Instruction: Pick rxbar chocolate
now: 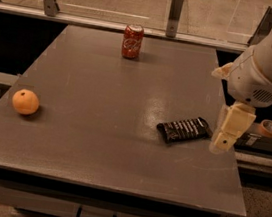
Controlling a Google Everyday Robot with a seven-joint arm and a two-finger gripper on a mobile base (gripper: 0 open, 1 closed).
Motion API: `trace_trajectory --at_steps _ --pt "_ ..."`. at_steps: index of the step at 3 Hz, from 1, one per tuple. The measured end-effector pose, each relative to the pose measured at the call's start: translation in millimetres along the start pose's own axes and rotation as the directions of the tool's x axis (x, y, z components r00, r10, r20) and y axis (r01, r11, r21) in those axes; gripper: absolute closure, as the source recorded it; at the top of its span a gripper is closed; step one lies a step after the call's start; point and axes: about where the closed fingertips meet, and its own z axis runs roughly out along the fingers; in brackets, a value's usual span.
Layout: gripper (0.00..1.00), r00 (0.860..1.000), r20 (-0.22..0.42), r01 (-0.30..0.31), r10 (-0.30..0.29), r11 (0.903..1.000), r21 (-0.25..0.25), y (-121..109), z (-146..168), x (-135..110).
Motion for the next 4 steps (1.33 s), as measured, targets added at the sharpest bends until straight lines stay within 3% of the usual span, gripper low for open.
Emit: trace_trajectory --at_steps 2,4 --pt "0.00 0.997 0.060 0.056 -0.053 0.9975 -0.043 -3.6 54.9 -9.5" --pt "0.36 0.993 0.103 0.071 -0.059 0.9904 -0.119 7.8 96.9 -33.3"
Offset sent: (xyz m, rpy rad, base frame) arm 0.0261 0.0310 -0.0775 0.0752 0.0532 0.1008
